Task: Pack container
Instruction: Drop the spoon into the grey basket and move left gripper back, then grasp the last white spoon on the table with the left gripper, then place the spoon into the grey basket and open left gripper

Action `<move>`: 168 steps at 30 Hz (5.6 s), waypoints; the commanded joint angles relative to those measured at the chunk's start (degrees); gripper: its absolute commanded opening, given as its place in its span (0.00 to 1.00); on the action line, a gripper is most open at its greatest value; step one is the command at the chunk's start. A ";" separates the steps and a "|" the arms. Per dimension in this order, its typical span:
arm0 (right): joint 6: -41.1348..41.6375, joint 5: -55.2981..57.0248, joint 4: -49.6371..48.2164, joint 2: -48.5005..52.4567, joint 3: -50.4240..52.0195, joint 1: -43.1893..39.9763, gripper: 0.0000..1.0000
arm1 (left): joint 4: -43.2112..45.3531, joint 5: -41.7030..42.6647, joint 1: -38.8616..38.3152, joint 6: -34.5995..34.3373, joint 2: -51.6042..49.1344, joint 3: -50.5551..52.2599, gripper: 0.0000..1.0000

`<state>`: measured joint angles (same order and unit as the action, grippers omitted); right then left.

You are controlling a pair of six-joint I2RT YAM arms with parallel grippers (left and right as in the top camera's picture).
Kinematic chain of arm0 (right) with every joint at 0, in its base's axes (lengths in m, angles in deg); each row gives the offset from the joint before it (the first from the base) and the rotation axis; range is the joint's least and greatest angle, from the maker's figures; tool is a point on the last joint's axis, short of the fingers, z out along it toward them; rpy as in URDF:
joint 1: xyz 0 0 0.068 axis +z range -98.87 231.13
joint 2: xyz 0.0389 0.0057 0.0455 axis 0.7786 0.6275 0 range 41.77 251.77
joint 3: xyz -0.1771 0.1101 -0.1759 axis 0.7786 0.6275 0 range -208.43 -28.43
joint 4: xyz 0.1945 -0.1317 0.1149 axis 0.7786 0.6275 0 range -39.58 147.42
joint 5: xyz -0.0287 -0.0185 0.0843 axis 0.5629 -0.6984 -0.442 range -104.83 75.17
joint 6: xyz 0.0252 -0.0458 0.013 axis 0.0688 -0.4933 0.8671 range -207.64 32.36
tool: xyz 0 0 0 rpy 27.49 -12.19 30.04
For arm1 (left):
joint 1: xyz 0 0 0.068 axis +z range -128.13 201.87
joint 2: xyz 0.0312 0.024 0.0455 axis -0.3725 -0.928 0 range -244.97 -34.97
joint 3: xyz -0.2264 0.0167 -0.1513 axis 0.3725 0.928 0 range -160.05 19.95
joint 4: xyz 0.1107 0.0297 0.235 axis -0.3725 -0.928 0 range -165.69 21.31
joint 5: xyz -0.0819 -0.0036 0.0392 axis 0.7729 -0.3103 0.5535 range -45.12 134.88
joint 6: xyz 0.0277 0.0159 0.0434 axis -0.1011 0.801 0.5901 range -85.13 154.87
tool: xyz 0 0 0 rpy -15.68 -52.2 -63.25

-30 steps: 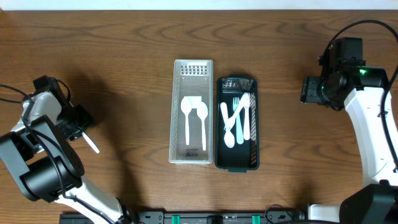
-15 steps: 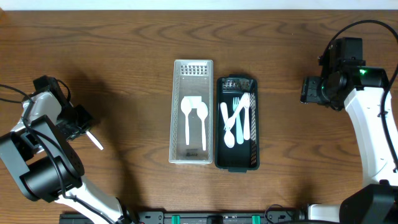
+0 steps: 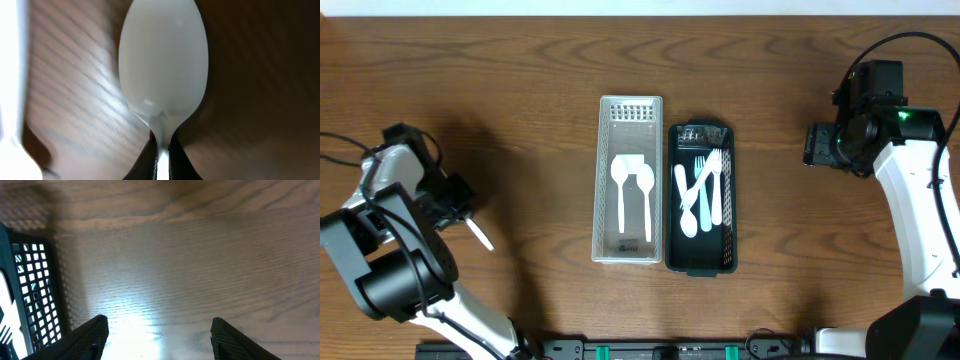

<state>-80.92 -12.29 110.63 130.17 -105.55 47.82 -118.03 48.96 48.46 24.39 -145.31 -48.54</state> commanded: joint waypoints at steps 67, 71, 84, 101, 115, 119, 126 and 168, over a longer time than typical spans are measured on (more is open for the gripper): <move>-0.81 0.00 -0.28 0.11 0.15 -0.37 0.70 | -4.87 -3.85 11.82 5.16 21.84 -1.68 0.98; -0.83 0.00 -0.24 0.11 0.15 -0.37 0.70 | -2.40 -2.95 13.49 7.93 14.58 -1.68 0.98; -0.85 0.02 -0.70 0.11 0.15 -0.37 0.70 | 0.42 0.04 13.64 10.91 0.59 -1.68 0.98; -1.25 0.02 -0.61 0.11 0.15 -0.39 0.70 | 2.05 0.04 13.64 10.67 -2.60 -0.31 0.99; -1.25 0.02 -0.59 0.11 0.15 -0.39 0.70 | 1.68 0.04 13.64 10.43 -2.60 -0.31 0.26; -1.25 0.02 -0.59 0.11 0.15 -0.37 0.70 | 1.68 0.07 13.64 10.43 -2.60 -0.31 0.13; -1.25 0.02 -0.59 0.11 0.15 -0.37 0.70 | 1.68 0.04 13.64 10.43 -2.60 -0.31 0.06; -1.22 0.00 -1.25 0.11 0.15 -0.37 0.70 | -3.98 3.82 -53.40 5.25 18.78 -8.61 0.06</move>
<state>-81.38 -12.31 109.40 130.17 -105.55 47.82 -122.27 53.85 -3.84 31.21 -121.86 -58.24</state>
